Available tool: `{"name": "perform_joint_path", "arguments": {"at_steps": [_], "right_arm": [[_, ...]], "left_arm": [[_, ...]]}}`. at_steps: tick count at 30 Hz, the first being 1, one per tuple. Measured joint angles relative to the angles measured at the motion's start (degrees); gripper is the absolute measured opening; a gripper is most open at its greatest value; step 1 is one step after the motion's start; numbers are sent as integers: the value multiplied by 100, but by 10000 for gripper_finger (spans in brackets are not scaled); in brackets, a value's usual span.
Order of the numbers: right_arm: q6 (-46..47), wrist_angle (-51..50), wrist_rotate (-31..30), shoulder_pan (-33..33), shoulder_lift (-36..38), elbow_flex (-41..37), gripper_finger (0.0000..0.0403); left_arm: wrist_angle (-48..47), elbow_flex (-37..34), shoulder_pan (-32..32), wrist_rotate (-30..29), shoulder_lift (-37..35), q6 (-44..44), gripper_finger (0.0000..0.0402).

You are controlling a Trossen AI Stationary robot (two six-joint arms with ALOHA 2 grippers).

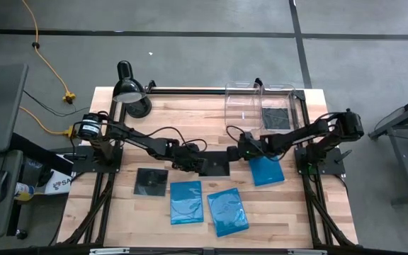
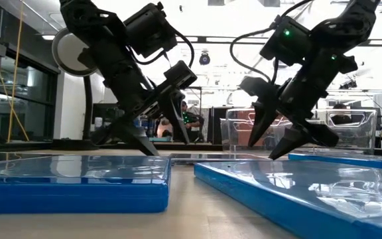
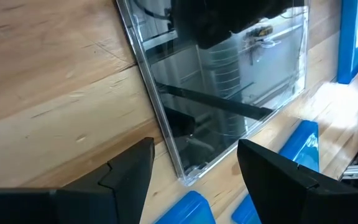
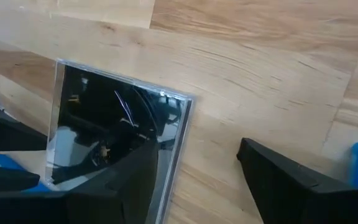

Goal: Pick & place jewel cases by type
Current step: Put the right black CD case into the right transparent bin

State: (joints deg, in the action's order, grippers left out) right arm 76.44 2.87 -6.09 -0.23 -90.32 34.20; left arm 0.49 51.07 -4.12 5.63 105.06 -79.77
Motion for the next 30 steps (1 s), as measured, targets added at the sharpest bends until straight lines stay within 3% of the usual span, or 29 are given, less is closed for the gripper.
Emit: {"name": "perform_joint_path", "arguments": {"at_steps": [17,30], "right_arm": [[-301,455,981,-252,-325,3,224],[-478,501,1065,-319,-487,4,224]], "left_arm": [[-35,-2,-7,-156,37,-5,236],[-44,-4,-7,-211,57,44,236]]}}
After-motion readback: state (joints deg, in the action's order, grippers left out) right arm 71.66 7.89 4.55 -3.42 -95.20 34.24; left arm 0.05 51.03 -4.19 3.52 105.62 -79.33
